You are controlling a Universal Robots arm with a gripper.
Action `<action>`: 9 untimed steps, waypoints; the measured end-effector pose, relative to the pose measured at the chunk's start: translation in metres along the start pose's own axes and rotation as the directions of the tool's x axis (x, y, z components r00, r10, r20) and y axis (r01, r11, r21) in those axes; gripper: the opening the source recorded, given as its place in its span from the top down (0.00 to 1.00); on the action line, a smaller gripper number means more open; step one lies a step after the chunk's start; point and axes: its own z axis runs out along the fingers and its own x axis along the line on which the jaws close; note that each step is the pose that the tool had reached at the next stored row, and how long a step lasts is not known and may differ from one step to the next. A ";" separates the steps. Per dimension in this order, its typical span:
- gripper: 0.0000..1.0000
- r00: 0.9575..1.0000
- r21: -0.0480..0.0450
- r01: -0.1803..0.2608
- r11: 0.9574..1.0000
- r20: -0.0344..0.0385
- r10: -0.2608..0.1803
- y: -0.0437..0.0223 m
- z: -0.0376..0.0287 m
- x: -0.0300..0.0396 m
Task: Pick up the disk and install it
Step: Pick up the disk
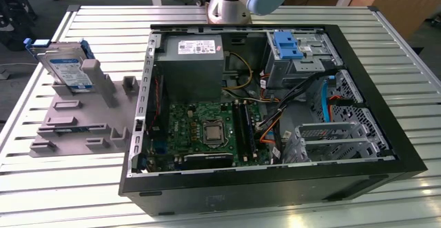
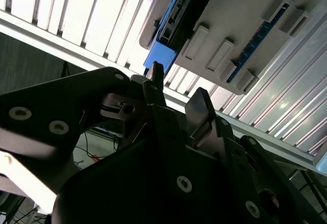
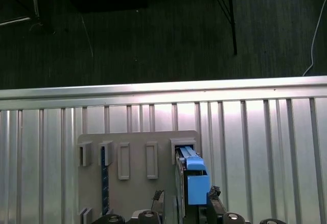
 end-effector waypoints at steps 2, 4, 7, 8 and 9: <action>0.55 1.000 0.000 0.000 1.000 0.000 0.000 0.0000 0.0000 0.0000; 0.55 1.000 0.000 0.000 1.000 0.000 0.000 0.0000 0.0000 0.0000; 0.55 1.000 0.000 0.000 1.000 0.000 0.000 0.0000 0.0000 0.0000; 0.55 1.000 0.000 0.000 1.000 0.000 0.000 0.0000 0.0000 0.0000; 0.55 1.000 0.000 0.000 1.000 0.000 0.000 0.0000 0.0000 0.0000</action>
